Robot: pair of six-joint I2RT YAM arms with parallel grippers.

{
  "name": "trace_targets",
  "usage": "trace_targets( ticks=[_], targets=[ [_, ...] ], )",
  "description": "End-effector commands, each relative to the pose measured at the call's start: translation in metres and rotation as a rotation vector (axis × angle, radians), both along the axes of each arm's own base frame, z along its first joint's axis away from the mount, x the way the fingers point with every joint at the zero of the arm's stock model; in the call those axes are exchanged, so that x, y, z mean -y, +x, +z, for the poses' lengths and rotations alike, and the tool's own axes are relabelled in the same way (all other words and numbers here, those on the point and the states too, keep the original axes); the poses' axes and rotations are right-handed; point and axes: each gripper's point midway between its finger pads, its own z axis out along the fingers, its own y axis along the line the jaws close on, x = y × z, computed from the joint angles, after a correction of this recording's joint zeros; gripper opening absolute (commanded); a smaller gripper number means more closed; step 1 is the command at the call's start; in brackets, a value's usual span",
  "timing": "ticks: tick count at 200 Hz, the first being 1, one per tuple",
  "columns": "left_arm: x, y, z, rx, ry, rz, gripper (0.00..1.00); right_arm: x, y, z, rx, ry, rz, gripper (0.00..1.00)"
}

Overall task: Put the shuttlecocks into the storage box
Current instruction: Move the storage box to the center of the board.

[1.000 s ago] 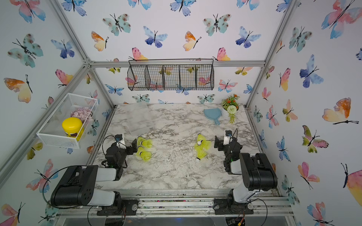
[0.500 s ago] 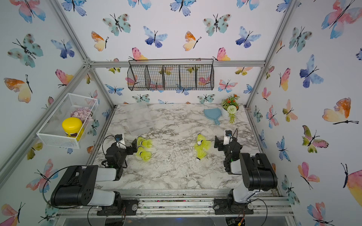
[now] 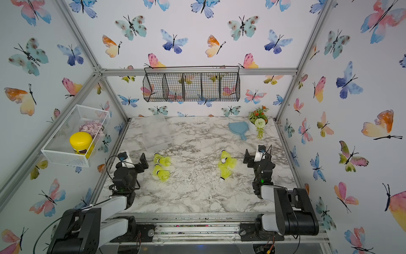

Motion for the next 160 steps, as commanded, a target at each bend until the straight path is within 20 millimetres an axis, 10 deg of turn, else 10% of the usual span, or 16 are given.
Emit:
trace_targets(
  ticks=[1, 123, 160],
  targets=[
    [-0.020, 0.007, 0.004, -0.092, -0.056, 0.129, 0.98, 0.002, 0.004, -0.005, -0.117, 0.063, -0.023, 0.98],
    [0.016, 0.082, -0.009, -0.391, -0.292, 0.100, 0.98, -0.023, 0.002, -0.005, -0.270, 0.142, 0.102, 0.98],
    [0.014, 0.102, -0.021, -0.448, -0.297, 0.134, 0.81, -0.028, 0.001, -0.004, -0.276, 0.151, 0.128, 0.98]
  ],
)
